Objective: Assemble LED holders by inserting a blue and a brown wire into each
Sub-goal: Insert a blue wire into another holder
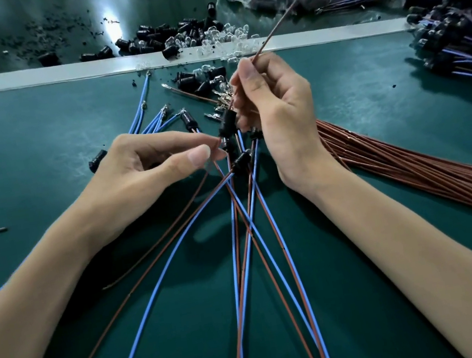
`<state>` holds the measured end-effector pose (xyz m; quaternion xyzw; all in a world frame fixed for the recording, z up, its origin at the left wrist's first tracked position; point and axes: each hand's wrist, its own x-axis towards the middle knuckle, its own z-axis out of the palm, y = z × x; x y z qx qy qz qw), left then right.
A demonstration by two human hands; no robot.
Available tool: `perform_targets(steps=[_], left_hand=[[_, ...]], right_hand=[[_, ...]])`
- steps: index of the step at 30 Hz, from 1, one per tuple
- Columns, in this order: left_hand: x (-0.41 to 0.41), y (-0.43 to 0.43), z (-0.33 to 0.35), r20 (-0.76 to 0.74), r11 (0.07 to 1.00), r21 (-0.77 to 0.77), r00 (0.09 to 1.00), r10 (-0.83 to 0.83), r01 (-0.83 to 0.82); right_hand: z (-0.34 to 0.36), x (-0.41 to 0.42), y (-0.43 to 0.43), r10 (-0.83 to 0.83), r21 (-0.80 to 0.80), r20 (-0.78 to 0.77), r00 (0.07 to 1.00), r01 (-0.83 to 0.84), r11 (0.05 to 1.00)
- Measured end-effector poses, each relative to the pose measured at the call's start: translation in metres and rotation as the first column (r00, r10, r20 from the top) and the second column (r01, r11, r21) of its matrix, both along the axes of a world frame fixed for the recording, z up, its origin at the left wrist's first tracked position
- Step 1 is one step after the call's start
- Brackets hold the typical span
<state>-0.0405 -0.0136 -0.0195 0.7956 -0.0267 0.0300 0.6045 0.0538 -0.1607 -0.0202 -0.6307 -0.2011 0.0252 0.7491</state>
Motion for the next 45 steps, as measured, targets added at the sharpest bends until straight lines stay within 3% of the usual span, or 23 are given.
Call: perform_targets(steps=[4,9,14,23,31,35,38,41,45], left_hand=[[-0.001,0.005,0.004,-0.095,0.985,0.035,0.982,-0.165,0.169],[0.001,-0.003,0.003,-0.016,0.998,0.055,1.0,0.007,-0.006],[0.005,-0.004,0.0,0.067,0.984,0.076,0.986,0.155,-0.16],[0.004,-0.002,-0.004,0.044,0.975,0.146,0.985,0.164,-0.169],[0.003,-0.005,-0.005,0.094,0.982,0.066,0.981,0.169,-0.175],[0.003,-0.005,-0.008,0.17,0.964,0.17,0.97,0.174,-0.203],[0.006,-0.004,-0.011,0.271,0.909,0.237,0.921,0.278,-0.344],[0.009,0.004,-0.01,0.402,0.78,0.331,0.827,0.392,-0.531],[0.01,0.028,-0.016,0.461,0.417,0.665,0.78,0.424,-0.619]], right_hand=[[0.001,0.0,0.0,0.025,0.007,-0.021,0.999,-0.025,1.0],[-0.002,-0.005,0.002,0.186,-0.077,-0.014,0.982,-0.187,0.979],[-0.001,-0.004,0.001,0.219,-0.068,-0.046,0.975,-0.222,0.973],[-0.002,-0.007,0.003,0.252,-0.093,0.014,0.968,-0.25,0.964],[-0.004,-0.011,0.003,0.216,-0.227,0.177,0.96,-0.174,0.958],[-0.006,-0.012,0.003,0.193,-0.296,0.226,0.955,-0.122,0.948],[-0.006,-0.012,0.004,0.161,-0.321,0.268,0.95,-0.07,0.944],[-0.006,-0.011,0.006,0.122,-0.328,0.257,0.959,-0.032,0.944],[-0.005,-0.012,0.005,0.114,-0.36,0.277,0.954,-0.007,0.933]])
